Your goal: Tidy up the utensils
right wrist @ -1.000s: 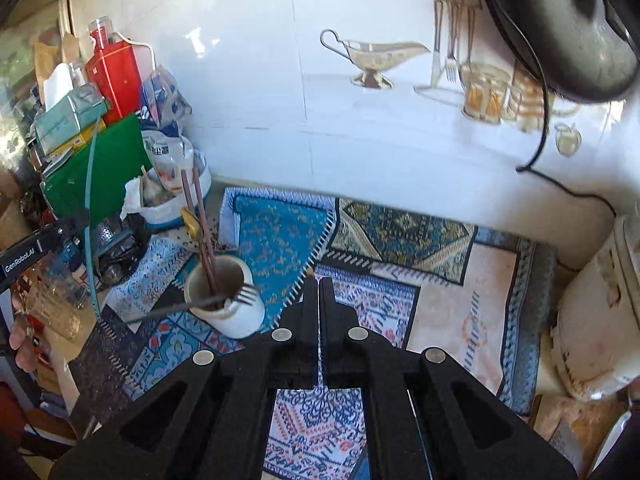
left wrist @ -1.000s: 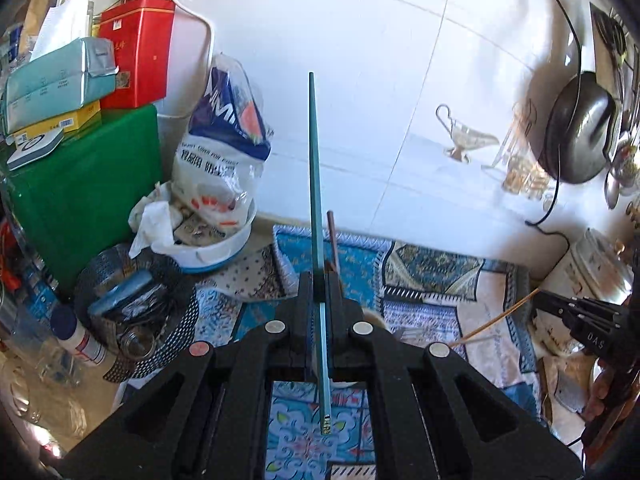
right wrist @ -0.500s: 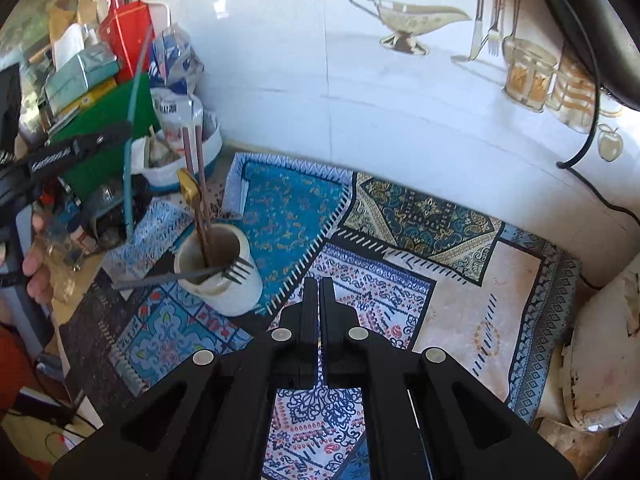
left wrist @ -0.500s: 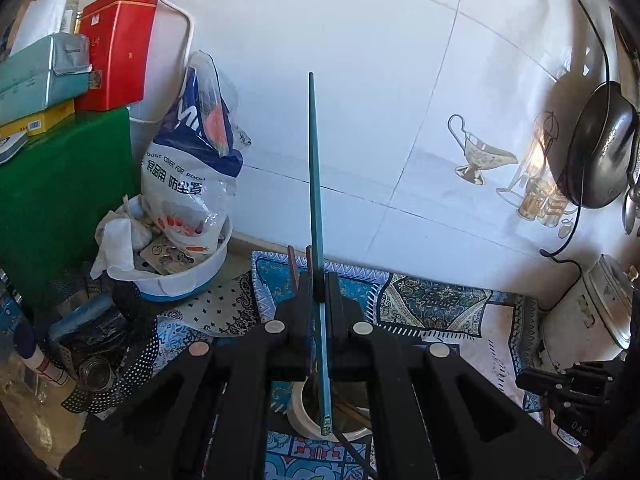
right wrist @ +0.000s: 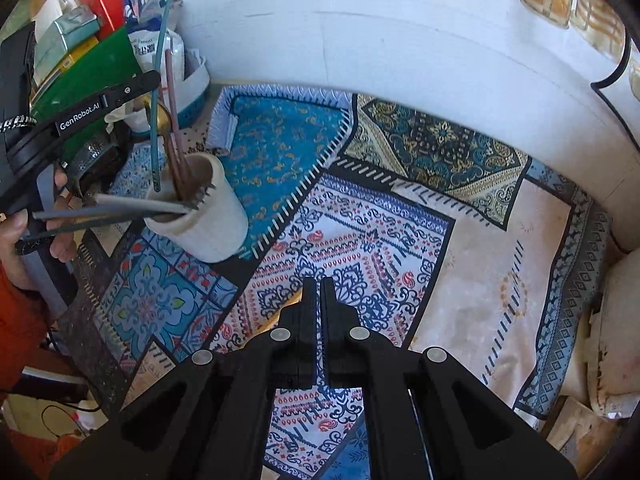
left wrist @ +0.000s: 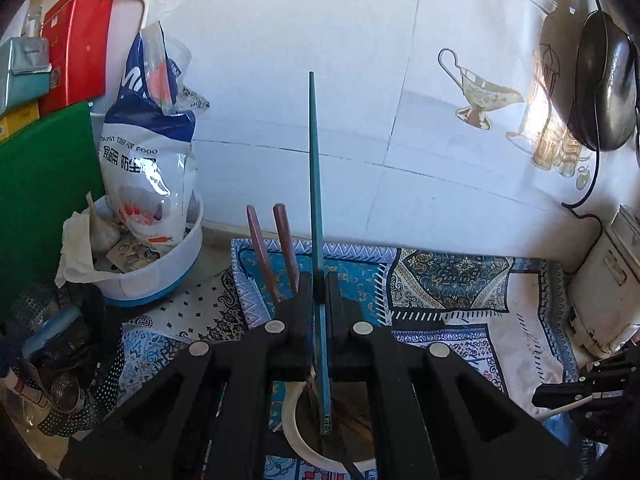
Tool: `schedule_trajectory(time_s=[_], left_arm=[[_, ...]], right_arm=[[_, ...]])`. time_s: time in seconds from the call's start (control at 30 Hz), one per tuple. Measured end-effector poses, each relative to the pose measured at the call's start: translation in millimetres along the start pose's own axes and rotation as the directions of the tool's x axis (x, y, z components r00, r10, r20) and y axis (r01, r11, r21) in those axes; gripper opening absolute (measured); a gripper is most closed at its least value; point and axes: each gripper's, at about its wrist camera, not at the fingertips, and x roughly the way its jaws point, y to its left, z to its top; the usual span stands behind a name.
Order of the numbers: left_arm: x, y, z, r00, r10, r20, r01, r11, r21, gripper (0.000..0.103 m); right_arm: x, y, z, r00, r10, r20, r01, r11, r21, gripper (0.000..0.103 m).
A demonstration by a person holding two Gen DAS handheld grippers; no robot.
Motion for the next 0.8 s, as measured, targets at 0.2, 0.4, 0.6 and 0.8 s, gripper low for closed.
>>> schedule_trajectory(time_s=[0.2,0.4,0.6,0.8], left_arm=[[5,7,-14,0.999,-0.004,-0.039,0.004,1.0,0.002,0.003],[-2,17,-28,0.99,-0.051,-0.129,0.046,0.998,-0.041,0.003],[-17,27,-43,0.97,-0.094,-0.223,0.084,0.995,-0.053,0.003],[-39,30,-51,0.963,-0.088,-0.254,0.085,0.996,-0.022,0.003]], right_arm=[[9,4,-5,1.0,0.014,-0.025,-0.015,1.0,-0.008,0.002],[15,16,-13,0.998,0.038,-0.048,-0.039,0.999,-0.018,0.002],[33,29,-24,0.994,0.056,-0.096,-0.055,0.998,0.012,0.016],[71,34,-29,0.985,0.07,-0.159,-0.049,0.99,0.132,0.025]])
